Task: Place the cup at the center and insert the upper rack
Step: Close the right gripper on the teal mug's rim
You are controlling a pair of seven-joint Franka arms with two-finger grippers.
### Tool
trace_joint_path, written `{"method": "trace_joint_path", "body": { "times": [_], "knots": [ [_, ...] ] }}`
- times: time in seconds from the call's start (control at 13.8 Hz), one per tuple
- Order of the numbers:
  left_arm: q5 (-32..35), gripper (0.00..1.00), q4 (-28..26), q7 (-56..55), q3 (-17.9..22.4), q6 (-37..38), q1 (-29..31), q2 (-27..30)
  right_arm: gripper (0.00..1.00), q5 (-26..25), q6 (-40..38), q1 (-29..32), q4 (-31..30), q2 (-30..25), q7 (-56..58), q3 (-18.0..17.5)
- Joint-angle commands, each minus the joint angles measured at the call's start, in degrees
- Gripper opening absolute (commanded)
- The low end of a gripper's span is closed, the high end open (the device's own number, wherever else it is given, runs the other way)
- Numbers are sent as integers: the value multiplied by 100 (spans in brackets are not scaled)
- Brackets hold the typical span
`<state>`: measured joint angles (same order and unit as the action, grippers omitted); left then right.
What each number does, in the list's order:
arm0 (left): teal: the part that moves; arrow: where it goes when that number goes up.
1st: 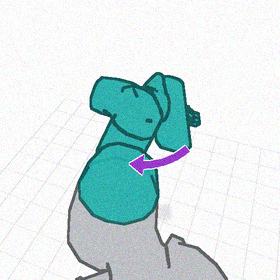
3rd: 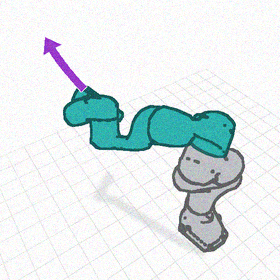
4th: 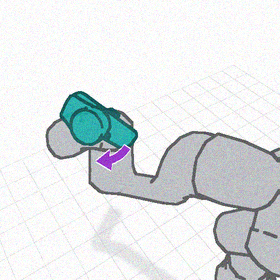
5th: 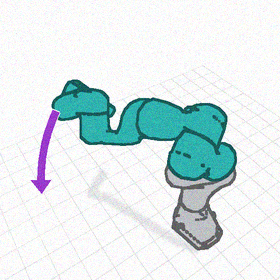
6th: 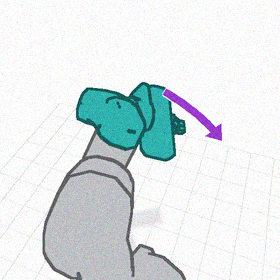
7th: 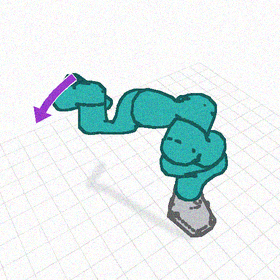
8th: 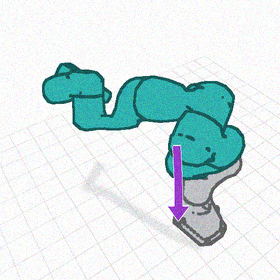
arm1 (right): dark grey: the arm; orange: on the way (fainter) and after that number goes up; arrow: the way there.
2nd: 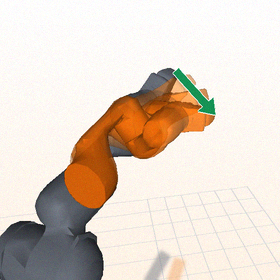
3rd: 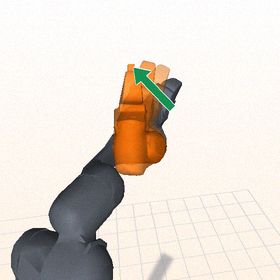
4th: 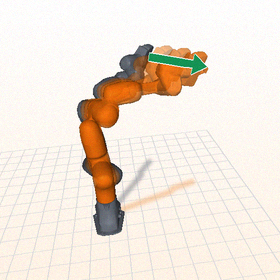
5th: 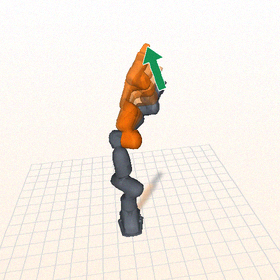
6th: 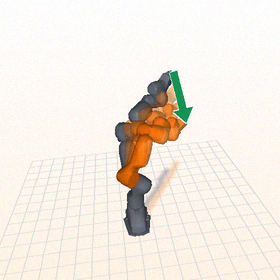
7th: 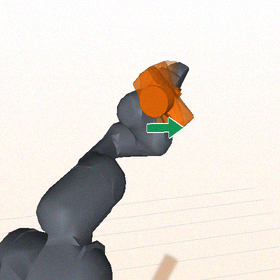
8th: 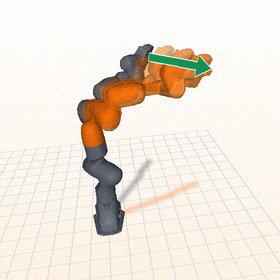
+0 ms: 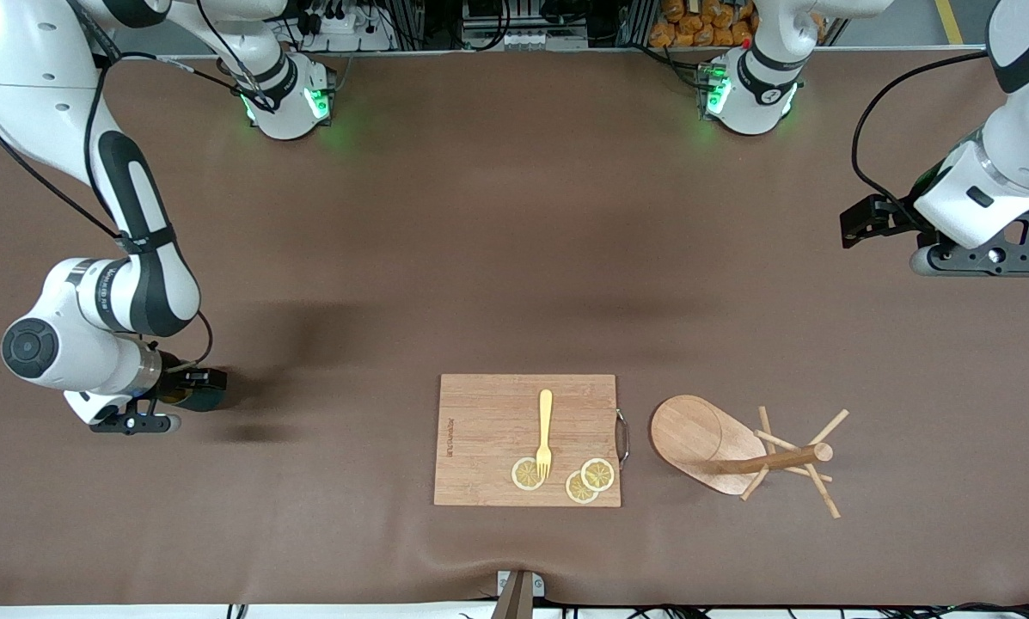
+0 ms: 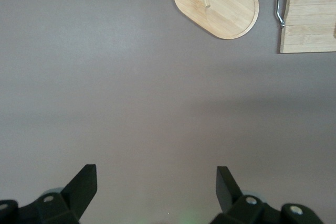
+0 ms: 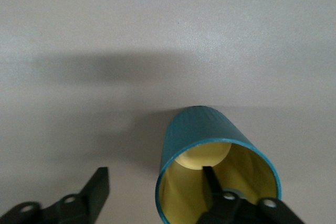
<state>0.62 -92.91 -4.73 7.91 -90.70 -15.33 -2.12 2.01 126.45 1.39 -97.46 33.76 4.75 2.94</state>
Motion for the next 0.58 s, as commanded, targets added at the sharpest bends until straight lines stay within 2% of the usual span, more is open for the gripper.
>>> {"method": "trace_joint_path", "body": {
  "times": [0.0, 0.07, 0.22, 0.29, 0.36, 0.51],
  "knots": [
    [-62, 100, -26, -81, -53, -27, 66, 45, 40, 89, -76, 72, -19, -1, 52, -48],
    [-53, 100, -26, -81, -53, -27, 66, 37, 25, 89, -129, 90, -19, -1, 226, -57],
    [-53, 100, -26, -81, -53, -27, 57, 37, 14, 89, -147, 134, -19, 8, 456, -48],
    [-53, 100, -26, -81, -53, -27, 57, 45, 3, 89, -173, 125, -19, 8, 448, -48],
    [-53, 100, -26, -81, -53, -27, 57, 45, 0, 97, -182, 125, -10, 8, 448, -48],
    [-53, 100, -26, -81, -53, -27, 57, 37, 0, 97, -226, 99, -10, 8, 430, -57]
  ]
}}
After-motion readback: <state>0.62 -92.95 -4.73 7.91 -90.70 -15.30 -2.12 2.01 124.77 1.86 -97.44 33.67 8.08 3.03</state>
